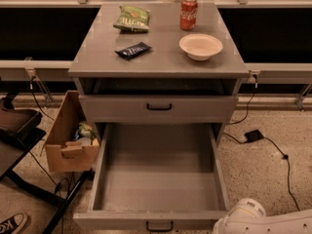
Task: Close middle drawer
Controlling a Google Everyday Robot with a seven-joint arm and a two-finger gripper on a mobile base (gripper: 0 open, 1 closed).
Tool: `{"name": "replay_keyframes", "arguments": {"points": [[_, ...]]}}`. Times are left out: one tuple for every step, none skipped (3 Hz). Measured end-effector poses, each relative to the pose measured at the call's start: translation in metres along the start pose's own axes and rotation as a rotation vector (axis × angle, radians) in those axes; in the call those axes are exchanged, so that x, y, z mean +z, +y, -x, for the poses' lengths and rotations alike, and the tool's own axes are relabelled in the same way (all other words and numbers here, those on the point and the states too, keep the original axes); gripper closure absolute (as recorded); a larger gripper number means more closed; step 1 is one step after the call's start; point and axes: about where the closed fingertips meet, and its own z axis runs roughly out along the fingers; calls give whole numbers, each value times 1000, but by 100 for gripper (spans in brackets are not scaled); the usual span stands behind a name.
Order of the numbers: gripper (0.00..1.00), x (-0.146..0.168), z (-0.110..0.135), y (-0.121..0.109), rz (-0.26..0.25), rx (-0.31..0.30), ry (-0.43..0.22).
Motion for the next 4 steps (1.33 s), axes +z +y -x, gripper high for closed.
{"name": "replay_keyframes", "arguments": {"points": [[100,-5,11,-34,-70,-42,-13],[100,-8,26,-72,-132,-78,-49],[100,-8,26,-72,-132,-78,-49],[100,-3,33,-79,-156,-81,-97]]}}
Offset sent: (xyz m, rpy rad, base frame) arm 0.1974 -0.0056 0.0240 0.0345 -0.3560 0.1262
